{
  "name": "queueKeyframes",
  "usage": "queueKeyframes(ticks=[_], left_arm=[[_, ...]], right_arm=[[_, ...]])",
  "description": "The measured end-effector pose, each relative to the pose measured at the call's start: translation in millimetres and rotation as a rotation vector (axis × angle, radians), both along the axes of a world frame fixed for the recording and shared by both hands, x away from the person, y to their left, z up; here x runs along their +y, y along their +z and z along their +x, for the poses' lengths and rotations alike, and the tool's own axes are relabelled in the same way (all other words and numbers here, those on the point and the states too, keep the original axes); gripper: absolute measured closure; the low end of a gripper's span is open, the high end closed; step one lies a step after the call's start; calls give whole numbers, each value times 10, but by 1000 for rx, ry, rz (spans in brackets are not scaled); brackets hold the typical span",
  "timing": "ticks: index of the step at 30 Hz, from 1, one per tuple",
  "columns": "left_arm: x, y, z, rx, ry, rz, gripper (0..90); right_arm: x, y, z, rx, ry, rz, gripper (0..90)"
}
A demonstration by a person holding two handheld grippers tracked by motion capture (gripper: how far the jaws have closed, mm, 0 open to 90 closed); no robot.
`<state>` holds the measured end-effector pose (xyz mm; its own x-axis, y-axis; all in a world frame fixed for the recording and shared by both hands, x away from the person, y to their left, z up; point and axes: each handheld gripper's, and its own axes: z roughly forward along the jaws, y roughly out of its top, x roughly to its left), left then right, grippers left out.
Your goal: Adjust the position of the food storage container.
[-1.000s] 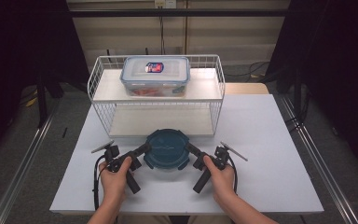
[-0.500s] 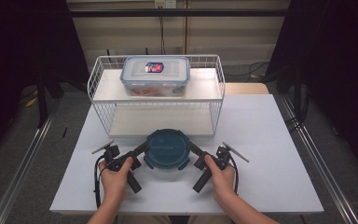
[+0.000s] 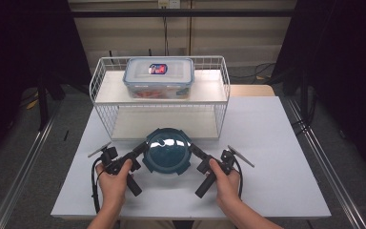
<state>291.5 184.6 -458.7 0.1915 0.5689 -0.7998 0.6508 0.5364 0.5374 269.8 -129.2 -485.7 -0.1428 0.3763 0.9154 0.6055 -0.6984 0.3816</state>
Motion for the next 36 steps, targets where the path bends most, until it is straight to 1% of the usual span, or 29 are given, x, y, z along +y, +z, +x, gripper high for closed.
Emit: queueKeyframes(ticks=[2, 3, 4, 5, 6, 7, 8, 9, 10, 11, 12, 13, 15, 16, 19, 20, 22, 23, 24, 25, 27, 28, 29, 30, 32, 33, 34, 35, 36], left_arm=[[5, 27, -7, -11, -4, -8, 744], [9, 45, -11, -6, -11, -14, 744], [-3, 53, -11, -16, 1, -16, 744], [-1, 73, -16, -15, -9, -12, 742], [-3, 86, -15, -20, -7, -12, 742], [4, 110, -20, -16, -19, -13, 742], [-5, 120, -16, -27, -8, -13, 742], [10, 141, -18, -23, -29, -15, 742], [-9, 153, -12, -34, -6, -22, 742], [1, 172, -16, -34, -19, -21, 742], [1, 184, -13, -39, -21, -22, 742], [13, 198, -13, -36, -39, -25, 741], [-3, 227, -11, -36, -28, -30, 739], [-2, 233, -7, -40, -34, -24, 737], [-13, 271, -6, -38, -37, -35, 737], [-22, 285, -9, -43, -33, -32, 737], [-33, 306, -9, -49, -28, -47, 737], [-33, 320, -17, -53, -28, -41, 737], [-29, 328, -22, -60, -37, -34, 737], [-33, 349, -23, -58, -32, -42, 737], [-39, 379, -29, -71, -22, -49, 737], [-30, 385, -23, -67, -27, -40, 737], [-26, 383, -20, -59, -24, -52, 737], [-27, 376, -22, -61, -21, -46, 737], [-27, 360, -25, -48, -24, -45, 738], [-32, 354, -25, -54, -17, -43, 737], [-35, 350, -21, -47, -15, -39, 738], [-28, 328, -10, -26, -29, -25, 737], [-35, 298, 1, -17, -23, -32, 737]], right_arm=[[-2, 44, 0, -27, 4, -1, 757], [-8, 72, 2, -34, 2, 4, 758], [-15, 100, -3, -29, 6, 11, 758], [-17, 108, 0, -40, 4, 11, 759], [-28, 125, 1, -34, 10, 10, 759], [-33, 136, 5, -41, 12, 20, 759], [-40, 149, 8, -46, 16, 15, 759], [-46, 165, 9, -53, 20, 13, 759], [-46, 184, 14, -60, 18, 20, 759], [-55, 206, 13, -57, 24, 18, 761], [-57, 224, 17, -65, 21, 31, 762], [-64, 246, 22, -64, 20, 45, 763], [-79, 303, 36, -76, 29, 42, 765], [-86, 320, 37, -73, 32, 40, 765], [-103, 380, 52, -80, 33, 30, 767], [-107, 393, 55, -80, 34, 35, 767], [-113, 421, 59, -87, 33, 36, 768], [-116, 431, 61, -99, 29, 42, 769], [-118, 447, 57, -96, 29, 41, 769], [-115, 461, 56, -102, 25, 49, 769], [-114, 490, 53, -113, 25, 48, 769], [-112, 504, 51, -118, 27, 47, 768], [-101, 513, 59, -125, 17, 46, 768], [-100, 514, 63, -119, 22, 41, 768], [-96, 496, 72, -107, 20, 44, 768], [-95, 477, 77, -111, 19, 45, 768], [-98, 462, 75, -103, 23, 42, 768], [-94, 451, 76, -100, 17, 52, 768], [-93, 423, 67, -82, 14, 48, 767]])
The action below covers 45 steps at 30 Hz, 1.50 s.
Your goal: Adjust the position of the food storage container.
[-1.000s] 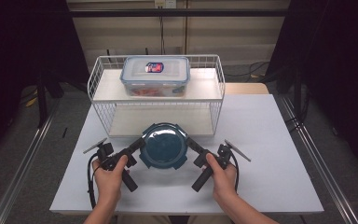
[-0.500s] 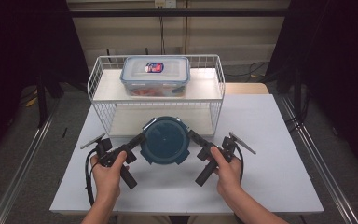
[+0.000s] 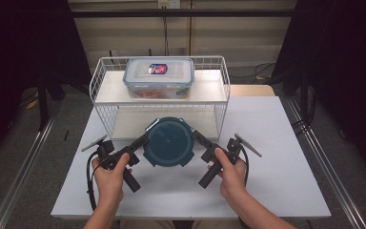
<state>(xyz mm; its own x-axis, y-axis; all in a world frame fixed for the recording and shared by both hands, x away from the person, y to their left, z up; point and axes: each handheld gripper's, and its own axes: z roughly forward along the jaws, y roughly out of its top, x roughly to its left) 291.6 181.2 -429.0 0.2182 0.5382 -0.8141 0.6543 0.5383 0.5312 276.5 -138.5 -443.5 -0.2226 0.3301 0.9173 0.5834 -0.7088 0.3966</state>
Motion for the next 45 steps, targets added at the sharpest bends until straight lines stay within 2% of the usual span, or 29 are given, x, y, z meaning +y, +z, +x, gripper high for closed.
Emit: queueKeyframes(ticks=[1, 2, 3, 7, 8, 9, 16, 17, 18, 20, 21, 25, 26, 29, 31, 32, 34, 36, 37, 39, 41, 42, 45], left_arm=[[4, -37, 7, 19, -7, 12, 737], [1, -75, 16, 23, -12, 0, 737], [-6, -125, 30, 50, -15, 4, 737], [-34, -240, 90, 87, -22, 20, 736], [-36, -254, 105, 83, -29, 38, 735], [-56, -266, 122, 84, -17, 43, 735], [-99, -361, 239, 109, -26, 70, 725], [-94, -377, 257, 101, -39, 72, 723], [-116, -380, 277, 104, -28, 54, 723], [-132, -393, 310, 101, -47, 71, 723], [-164, -402, 331, 97, -31, 69, 722], [-173, -428, 363, 102, -60, 58, 721], [-179, -439, 371, 86, -55, 65, 721], [-172, -443, 372, 79, -71, 59, 683], [-163, -417, 348, 56, -80, 61, 584], [-164, -395, 331, 44, -69, 58, 534], [-112, -356, 283, 31, -68, 83, 445], [-81, -346, 227, 25, -44, 68, 384], [-58, -345, 199, 26, -56, 86, 383], [-42, -358, 137, 35, -52, 79, 356], [-31, -375, 75, 38, -46, 86, 350], [-29, -389, 45, 44, -38, 83, 343], [-22, -437, -20, 59, -30, 74, 327]], right_arm=[[-2, -35, 0, 10, 0, -5, 767], [-9, -72, -4, 30, 4, 1, 767], [-15, -104, -15, 37, 5, -10, 766], [-26, -275, -45, 78, -2, -29, 762], [-29, -321, -57, 87, 0, -55, 760], [-32, -351, -65, 100, 7, -59, 758], [-40, -454, -122, 150, 33, -96, 751], [-45, -469, -138, 162, 43, -98, 750], [-45, -475, -157, 170, 40, -94, 749], [-55, -485, -176, 172, 43, -99, 746], [-56, -484, -185, 175, 44, -98, 743], [-68, -482, -212, 195, 44, -79, 738], [-74, -488, -219, 191, 43, -92, 737], [-73, -476, -220, 187, 45, -102, 731], [-79, -479, -212, 190, 49, -121, 720], [-91, -488, -205, 173, 51, -117, 708], [-108, -452, -200, 157, 56, -134, 645], [-136, -391, -175, 121, 40, -132, 569], [-143, -369, -155, 100, 21, -139, 542], [-164, -358, -109, 90, 13, -168, 532], [-177, -392, -46, 97, 8, -170, 508], [-181, -408, -22, 108, 7, -183, 508], [-144, -463, 71, 122, 22, -177, 511]])
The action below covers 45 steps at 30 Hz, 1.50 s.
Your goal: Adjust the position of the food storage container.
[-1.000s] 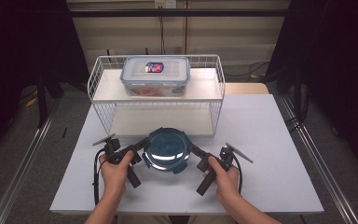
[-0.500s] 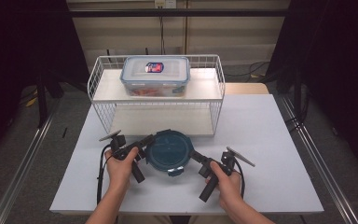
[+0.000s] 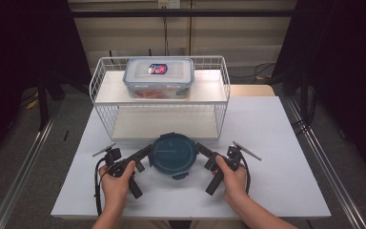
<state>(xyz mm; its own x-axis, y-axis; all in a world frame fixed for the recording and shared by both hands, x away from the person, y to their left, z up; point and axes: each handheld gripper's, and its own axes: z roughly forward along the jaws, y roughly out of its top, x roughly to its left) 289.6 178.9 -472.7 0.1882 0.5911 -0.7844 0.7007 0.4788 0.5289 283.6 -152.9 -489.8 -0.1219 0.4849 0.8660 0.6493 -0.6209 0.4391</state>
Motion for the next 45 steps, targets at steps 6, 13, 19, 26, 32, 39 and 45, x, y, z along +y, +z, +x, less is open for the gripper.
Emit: queueKeyframes(ticks=[6, 13, 19, 26, 32, 39, 45], left_arm=[[-54, -75, -101, 29, 0, -46, 310], [-129, -164, -122, 67, -1, -72, 357], [-140, -164, -124, 74, 18, -111, 453], [-141, -112, -145, 79, 25, -101, 469], [-93, 134, -194, -8, 61, -89, 484], [-15, 393, -232, -95, 53, -109, 492], [30, 514, -235, -134, 71, -127, 498]], right_arm=[[69, -34, 120, -4, 10, -6, 528], [36, -59, 119, 7, 19, 20, 530], [23, -121, 106, 40, 41, 13, 575], [74, -131, 50, 78, -10, 81, 583], [115, 5, -40, 28, 8, 117, 582], [192, 271, -97, -67, 4, 162, 582], [247, 393, -123, -95, 12, 173, 582]])
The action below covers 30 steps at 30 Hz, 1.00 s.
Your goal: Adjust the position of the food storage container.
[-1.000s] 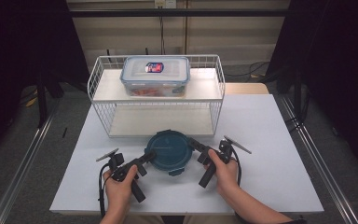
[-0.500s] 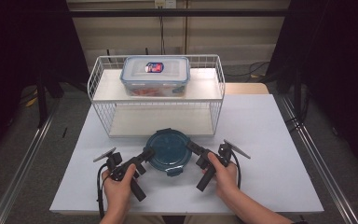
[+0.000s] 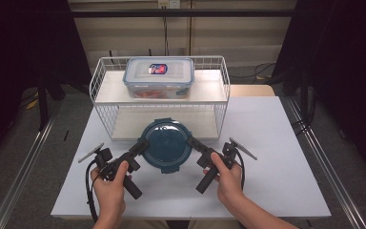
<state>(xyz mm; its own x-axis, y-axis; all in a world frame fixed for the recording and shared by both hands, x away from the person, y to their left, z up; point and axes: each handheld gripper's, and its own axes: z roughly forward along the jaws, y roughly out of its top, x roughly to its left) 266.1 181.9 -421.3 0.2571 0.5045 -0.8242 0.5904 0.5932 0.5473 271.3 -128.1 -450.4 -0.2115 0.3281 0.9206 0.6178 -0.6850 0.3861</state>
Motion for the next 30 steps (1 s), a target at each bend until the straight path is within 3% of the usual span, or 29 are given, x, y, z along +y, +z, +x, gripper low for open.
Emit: queueKeyframes(ticks=[5, 10, 15, 19, 25, 30], left_arm=[[20, 153, -6, -50, 2, 5, 500], [31, 300, 6, -92, 7, -18, 505], [30, 416, 43, -96, 3, -37, 505], [41, 492, 66, -129, 1, -26, 506], [67, 609, 69, -163, 18, -64, 513], [96, 736, 78, -196, 25, -69, 516]], right_arm=[[38, 127, -1, -38, -6, 18, 582], [59, 288, -13, -75, -10, 35, 582], [65, 429, -14, -94, -17, 59, 583], [78, 499, -14, -106, -25, 60, 583], [122, 620, -29, -129, -32, 68, 583], [159, 746, -18, -161, -33, 67, 582]])
